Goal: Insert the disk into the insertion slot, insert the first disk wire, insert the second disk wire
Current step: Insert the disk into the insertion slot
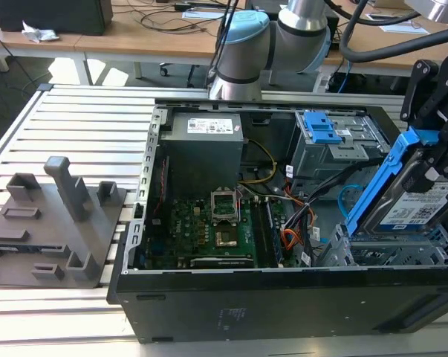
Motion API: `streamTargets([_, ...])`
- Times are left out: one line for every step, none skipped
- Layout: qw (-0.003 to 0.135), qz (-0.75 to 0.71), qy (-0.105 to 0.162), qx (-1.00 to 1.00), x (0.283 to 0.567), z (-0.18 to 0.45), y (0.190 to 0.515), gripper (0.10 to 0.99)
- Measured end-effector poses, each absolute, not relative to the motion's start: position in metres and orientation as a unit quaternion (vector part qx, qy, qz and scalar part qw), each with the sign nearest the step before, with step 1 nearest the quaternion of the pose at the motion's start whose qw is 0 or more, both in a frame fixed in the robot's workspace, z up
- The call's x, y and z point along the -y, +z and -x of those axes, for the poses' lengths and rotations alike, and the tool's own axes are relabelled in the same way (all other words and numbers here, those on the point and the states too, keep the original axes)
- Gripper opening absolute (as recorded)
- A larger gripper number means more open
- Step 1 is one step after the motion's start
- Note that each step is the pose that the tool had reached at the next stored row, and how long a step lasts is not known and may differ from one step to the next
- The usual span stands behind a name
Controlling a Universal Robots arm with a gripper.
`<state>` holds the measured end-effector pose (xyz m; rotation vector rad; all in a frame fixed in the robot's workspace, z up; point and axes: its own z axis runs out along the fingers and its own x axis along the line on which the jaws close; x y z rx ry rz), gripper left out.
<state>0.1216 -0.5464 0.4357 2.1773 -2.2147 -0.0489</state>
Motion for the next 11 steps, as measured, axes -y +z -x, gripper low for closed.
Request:
streamTargets([0.018, -0.701, -0.016, 0.713, 0.546, -0.122, 0.435, 0.365])
streamTargets([0.018, -0.701, -0.016, 0.713, 0.546, -0.122, 0.433, 0.365])
streamTargets([0.018, -0.701, -0.016, 0.713, 0.546, -0.122, 0.432, 0.365])
streamTargets([0.018, -0.701, -0.016, 0.713, 0.546, -0.122, 0.431, 0.365])
streamTargets([0.018, -0.701, -0.016, 0.713, 0.546, -0.122, 0.429, 0.365])
streamTargets([0.018, -0.701, -0.016, 0.713, 0.546, -0.122, 0.428, 0.365])
streamTargets([0.019, -0.701, -0.017, 0.713, 0.546, -0.122, 0.427, 0.365])
streamTargets([0.019, -0.701, -0.017, 0.713, 0.546, -0.122, 0.425, 0.365])
streamTargets([0.019, -0.701, -0.017, 0.713, 0.546, -0.122, 0.424, 0.365])
streamTargets([0.019, -0.701, -0.017, 0.713, 0.546, -0.122, 0.423, 0.365])
streamTargets([0.019, -0.701, -0.017, 0.713, 0.546, -0.122, 0.422, 0.365])
